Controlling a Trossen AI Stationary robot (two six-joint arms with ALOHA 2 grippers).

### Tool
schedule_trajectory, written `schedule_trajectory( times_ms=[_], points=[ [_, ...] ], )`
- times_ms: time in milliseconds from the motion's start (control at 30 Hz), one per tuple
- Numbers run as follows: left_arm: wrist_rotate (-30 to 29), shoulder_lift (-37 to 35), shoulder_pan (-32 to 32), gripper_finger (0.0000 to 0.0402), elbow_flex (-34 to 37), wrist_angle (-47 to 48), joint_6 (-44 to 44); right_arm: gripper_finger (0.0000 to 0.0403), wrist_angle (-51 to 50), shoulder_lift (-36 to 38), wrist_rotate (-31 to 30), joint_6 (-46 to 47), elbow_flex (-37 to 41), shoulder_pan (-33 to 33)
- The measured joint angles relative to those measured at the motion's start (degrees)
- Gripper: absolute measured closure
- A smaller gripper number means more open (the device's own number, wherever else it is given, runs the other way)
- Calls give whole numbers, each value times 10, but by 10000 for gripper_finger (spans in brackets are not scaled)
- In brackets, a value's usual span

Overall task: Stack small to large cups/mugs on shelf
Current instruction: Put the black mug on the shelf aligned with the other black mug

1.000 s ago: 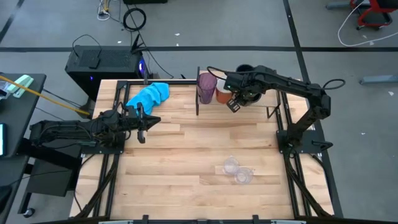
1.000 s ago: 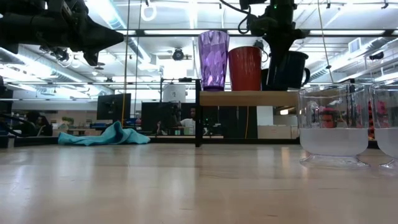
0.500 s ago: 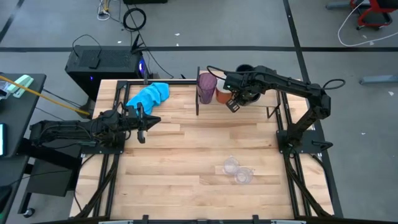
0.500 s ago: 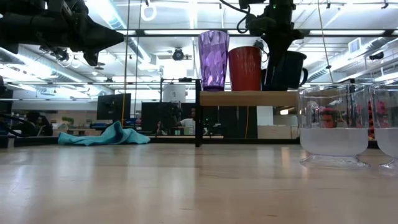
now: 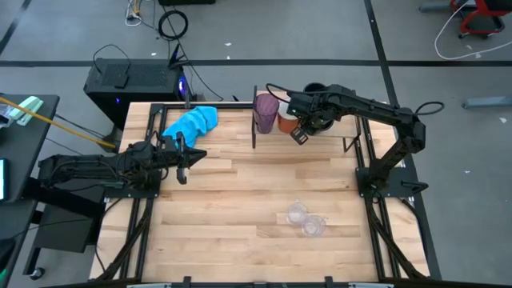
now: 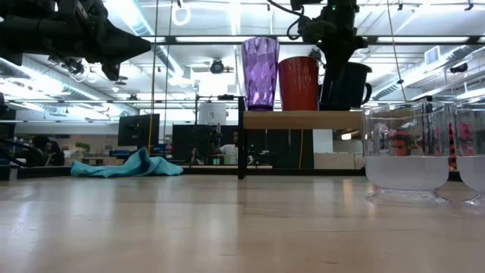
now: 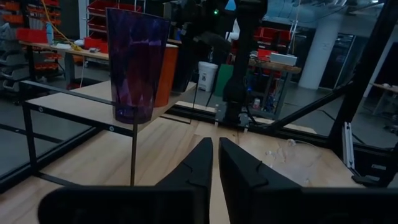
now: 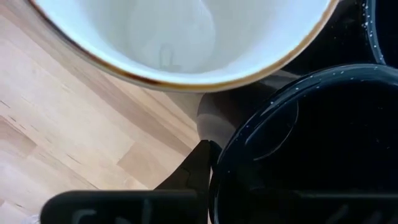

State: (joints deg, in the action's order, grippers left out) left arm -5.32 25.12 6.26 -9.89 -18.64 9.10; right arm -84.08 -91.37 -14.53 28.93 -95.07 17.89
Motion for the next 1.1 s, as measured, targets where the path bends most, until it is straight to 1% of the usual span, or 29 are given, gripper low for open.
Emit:
schedule_trajectory(
  times_ms=[200,633,933,1100],
  points=[
    [0,0,0,361,0,0,10,369,0,0,0,2,0,0],
    [0,0,0,374,0,0,10,368,0,0,3,22,0,-5],
    [0,0,0,363,0,1,10,368,3,1,-2,10,25,4],
    [0,0,0,368,0,1,10,368,8,0,-6,3,26,3]
  ],
)
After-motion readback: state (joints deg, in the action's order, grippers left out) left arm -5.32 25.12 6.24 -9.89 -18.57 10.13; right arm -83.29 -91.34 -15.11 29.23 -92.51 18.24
